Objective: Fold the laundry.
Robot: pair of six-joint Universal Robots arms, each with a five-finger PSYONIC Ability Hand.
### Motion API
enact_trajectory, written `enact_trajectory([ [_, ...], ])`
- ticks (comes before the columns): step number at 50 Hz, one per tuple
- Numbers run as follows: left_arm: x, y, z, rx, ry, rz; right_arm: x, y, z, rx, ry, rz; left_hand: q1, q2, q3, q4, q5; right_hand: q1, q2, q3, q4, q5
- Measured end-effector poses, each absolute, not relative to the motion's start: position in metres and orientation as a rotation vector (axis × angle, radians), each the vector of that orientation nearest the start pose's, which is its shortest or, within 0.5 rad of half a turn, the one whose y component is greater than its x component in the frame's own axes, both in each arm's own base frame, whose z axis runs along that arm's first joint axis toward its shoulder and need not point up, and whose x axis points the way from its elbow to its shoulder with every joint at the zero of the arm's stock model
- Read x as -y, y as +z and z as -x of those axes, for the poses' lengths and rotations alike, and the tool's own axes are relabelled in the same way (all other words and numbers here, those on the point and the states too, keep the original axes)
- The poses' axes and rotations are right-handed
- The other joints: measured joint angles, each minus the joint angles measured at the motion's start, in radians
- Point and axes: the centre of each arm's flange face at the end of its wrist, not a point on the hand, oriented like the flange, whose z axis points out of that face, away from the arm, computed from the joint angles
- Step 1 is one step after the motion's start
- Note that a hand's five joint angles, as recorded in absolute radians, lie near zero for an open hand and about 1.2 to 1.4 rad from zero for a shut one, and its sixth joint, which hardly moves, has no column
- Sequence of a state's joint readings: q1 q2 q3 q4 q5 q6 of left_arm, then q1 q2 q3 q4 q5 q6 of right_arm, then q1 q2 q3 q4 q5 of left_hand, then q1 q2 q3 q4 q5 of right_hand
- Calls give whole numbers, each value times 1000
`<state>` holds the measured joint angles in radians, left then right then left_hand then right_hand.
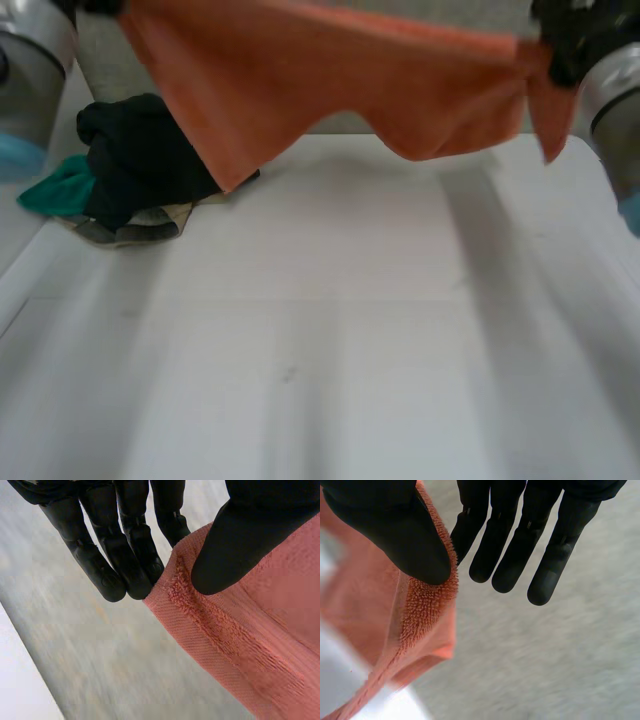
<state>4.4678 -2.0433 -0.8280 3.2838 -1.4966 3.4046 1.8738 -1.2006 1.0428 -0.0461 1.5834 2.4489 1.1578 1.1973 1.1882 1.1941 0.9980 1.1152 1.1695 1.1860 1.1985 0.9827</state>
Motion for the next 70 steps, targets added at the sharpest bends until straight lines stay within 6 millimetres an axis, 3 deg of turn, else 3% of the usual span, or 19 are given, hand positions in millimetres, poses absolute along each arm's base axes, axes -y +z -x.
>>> enact_trajectory([
  [10, 385, 251, 229, -2090, -2233, -732, 334, 222, -247, -2276, -1974, 1339, 0, 0, 0, 0, 0, 0, 0, 0, 0, 0],
  [14, 380, 216, 222, -2166, -2116, -820, 329, 178, -242, -2377, -1767, 1354, 0, 0, 0, 0, 0, 0, 0, 0, 0, 0],
  [18, 381, 201, 213, -2194, -2056, -848, 330, 155, -234, -2475, -1670, 1258, 0, 0, 0, 0, 0, -5, -88, -102, -111, -71],
  [21, 382, 199, 207, -2199, -2042, -839, 332, 151, -230, -2519, -1651, 1169, 0, 0, 0, 1, 0, -108, -202, -214, -224, -185],
  [25, 385, 202, 199, -2211, -2034, -806, 336, 152, -222, -2575, -1636, 968, 0, 0, 0, 1, 0, -426, -485, -493, -507, -481],
  [33, 382, 203, 195, -2264, -2021, -782, 334, 152, -207, -2658, -1527, 814, 0, 0, 0, 1, 0, -522, -596, -618, -632, -612],
  [43, 378, 201, 199, -2287, -2014, -808, 329, 137, -197, -2678, -1440, 945, 0, 0, 0, 1, 0, -522, -599, -620, -634, -619],
  [53, 378, 201, 199, -2286, -2015, -813, 346, 123, -189, -2618, -1599, 1174, 0, 0, 0, 1, 0, -519, -582, -591, -605, -560],
  [70, 376, 201, 200, -2289, -2013, -818, 366, 117, -187, -2576, -1742, 1145, 0, 0, 0, 1, 0, -510, -420, -437, -450, -532],
])
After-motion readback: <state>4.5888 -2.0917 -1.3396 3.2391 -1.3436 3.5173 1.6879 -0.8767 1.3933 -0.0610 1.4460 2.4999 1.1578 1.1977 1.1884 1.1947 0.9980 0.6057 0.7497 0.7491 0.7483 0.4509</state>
